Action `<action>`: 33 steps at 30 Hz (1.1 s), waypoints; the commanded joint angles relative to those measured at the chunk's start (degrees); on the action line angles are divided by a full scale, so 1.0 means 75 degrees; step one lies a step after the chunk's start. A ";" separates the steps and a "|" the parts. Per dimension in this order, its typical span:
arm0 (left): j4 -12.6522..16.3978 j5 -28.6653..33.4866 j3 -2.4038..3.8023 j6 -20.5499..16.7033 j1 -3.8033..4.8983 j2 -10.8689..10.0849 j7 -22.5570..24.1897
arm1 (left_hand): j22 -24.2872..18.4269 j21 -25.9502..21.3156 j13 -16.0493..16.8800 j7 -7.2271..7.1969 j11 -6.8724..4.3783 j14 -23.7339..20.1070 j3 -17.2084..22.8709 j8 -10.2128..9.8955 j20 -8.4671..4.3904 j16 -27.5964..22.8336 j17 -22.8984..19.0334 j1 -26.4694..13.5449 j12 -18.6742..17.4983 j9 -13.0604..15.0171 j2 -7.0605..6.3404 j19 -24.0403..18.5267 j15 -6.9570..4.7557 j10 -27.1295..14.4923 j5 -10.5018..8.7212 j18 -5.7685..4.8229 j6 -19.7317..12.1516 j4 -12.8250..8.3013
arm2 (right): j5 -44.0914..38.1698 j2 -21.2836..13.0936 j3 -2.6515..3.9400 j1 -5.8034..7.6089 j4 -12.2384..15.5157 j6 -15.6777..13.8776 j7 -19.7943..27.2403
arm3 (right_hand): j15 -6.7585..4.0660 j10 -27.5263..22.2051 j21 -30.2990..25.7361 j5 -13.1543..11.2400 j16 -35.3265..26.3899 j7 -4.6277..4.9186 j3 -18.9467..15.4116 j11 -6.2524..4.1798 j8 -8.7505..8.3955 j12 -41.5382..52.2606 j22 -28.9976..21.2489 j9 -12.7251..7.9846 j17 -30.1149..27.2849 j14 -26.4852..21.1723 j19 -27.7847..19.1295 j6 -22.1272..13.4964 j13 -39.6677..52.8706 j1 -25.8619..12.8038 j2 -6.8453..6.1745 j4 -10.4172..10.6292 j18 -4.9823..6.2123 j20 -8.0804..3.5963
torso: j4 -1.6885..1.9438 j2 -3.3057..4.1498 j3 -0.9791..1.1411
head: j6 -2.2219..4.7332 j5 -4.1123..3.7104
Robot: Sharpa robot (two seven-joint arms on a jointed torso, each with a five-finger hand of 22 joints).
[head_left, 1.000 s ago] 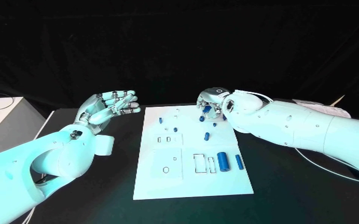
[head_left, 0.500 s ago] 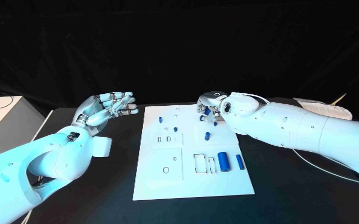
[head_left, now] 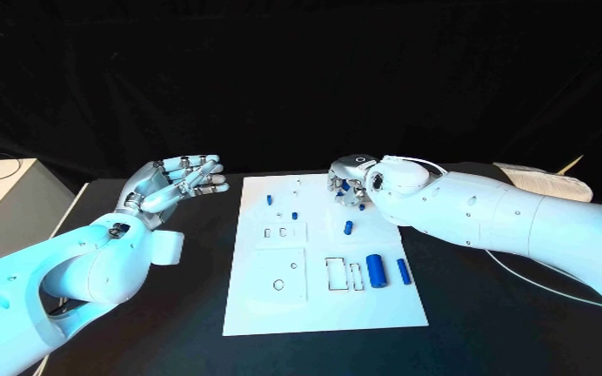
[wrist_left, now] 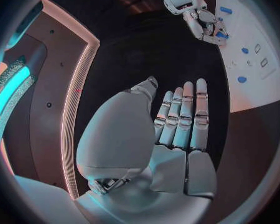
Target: Assemble the parts on the task board
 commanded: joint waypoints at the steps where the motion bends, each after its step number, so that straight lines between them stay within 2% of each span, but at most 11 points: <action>1: 0.0017 -0.0038 0.0010 0.0110 0.0003 -0.0006 0.0028 | 0.0000 0.0048 -0.0012 0.0112 0.0045 -0.0019 0.0042 -0.0027 0.0013 0.0045 0.0007 0.0008 -0.0023 -0.0012 -0.0056 0.0030 0.0030 0.0010 -0.0046 0.0037 -0.0008 -0.0010 | -0.0149 -0.0004 -0.0005 -0.0014 0.0009 0.0103 -0.0092 | 0.0039 0.0096 0.0047 0.0015 0.0032 0.0010 0.0007 -0.0001 0.0030 0.0030 0.0014 0.0018 0.0010 0.0102 -0.0003 0.0058 0.0010 0.0038 0.0079 0.0040 -0.0101 0.0020 | 0.0022 0.0022 -0.0008 | -0.0009 -0.0010; 9: 0.0018 -0.0039 0.0011 0.0117 0.0004 -0.0029 0.0002 | -0.0002 0.0047 -0.0012 0.0117 0.0049 -0.0027 0.0044 -0.0031 0.0014 0.0045 0.0012 0.0005 -0.0031 -0.0013 -0.0059 0.0028 0.0033 0.0008 -0.0046 0.0036 -0.0012 -0.0009 | -0.0268 -0.0038 -0.0005 -0.0015 0.0030 -0.0006 -0.0167 | 0.0038 0.0129 0.0045 0.0068 0.0058 0.0011 0.0058 0.0001 0.0069 0.0013 0.0006 0.0057 0.0007 0.0084 -0.0016 0.0115 0.0013 0.0077 0.0100 0.0033 -0.0097 0.0021 | 0.0038 0.0050 -0.0011 | 0.0006 -0.0016; 12: 0.0016 -0.0039 0.0011 0.0122 0.0004 -0.0034 -0.0006 | -0.0003 0.0046 -0.0013 0.0120 0.0052 -0.0034 0.0046 -0.0034 0.0015 0.0044 0.0016 0.0004 -0.0038 -0.0015 -0.0060 0.0025 0.0035 0.0005 -0.0046 0.0036 -0.0015 -0.0008 | -0.0312 -0.0057 -0.0005 -0.0015 0.0066 -0.0067 -0.0193 | 0.0046 0.0082 0.0033 0.0073 0.0070 0.0021 0.0054 0.0014 0.0065 -0.0012 -0.0016 0.0068 0.0007 0.0074 -0.0030 0.0102 0.0002 0.0072 0.0058 0.0027 -0.0092 0.0024 | 0.0054 0.0059 -0.0014 | 0.0011 -0.0031; 22: 0.0004 -0.0039 0.0011 0.0141 0.0003 -0.0045 -0.0031 | -0.0008 0.0041 -0.0014 0.0127 0.0058 -0.0053 0.0050 -0.0041 0.0019 0.0041 0.0026 -0.0003 -0.0054 -0.0018 -0.0065 0.0016 0.0042 -0.0001 -0.0049 0.0033 -0.0023 -0.0006 | -0.0417 -0.0112 -0.0005 -0.0017 0.0198 -0.0242 -0.0252 | 0.0062 -0.0180 -0.0004 0.0017 0.0100 -0.0010 -0.0129 0.0024 0.0000 -0.0023 -0.0073 0.0094 -0.0025 0.0032 -0.0076 -0.0039 -0.0024 0.0002 -0.0075 0.0061 -0.0074 0.0044 | 0.0065 0.0080 -0.0016 | 0.0035 -0.0046; 33: -0.0002 -0.0037 0.0011 0.0155 0.0003 -0.0053 -0.0048 | -0.0013 0.0035 -0.0015 0.0131 0.0065 -0.0074 0.0051 -0.0049 0.0024 0.0037 0.0034 -0.0009 -0.0071 -0.0021 -0.0073 0.0007 0.0049 -0.0009 -0.0051 0.0032 -0.0032 -0.0004 | -0.0532 -0.0197 -0.0004 -0.0022 0.0242 -0.0416 -0.0354 | 0.0064 -0.0234 0.0005 0.0016 0.0132 -0.0042 -0.0222 0.0022 0.0000 -0.0008 -0.0053 0.0112 -0.0004 0.0028 -0.0076 -0.0043 -0.0016 0.0013 -0.0065 0.0074 -0.0076 0.0048 | 0.0095 0.0101 -0.0025 | 0.0046 -0.0087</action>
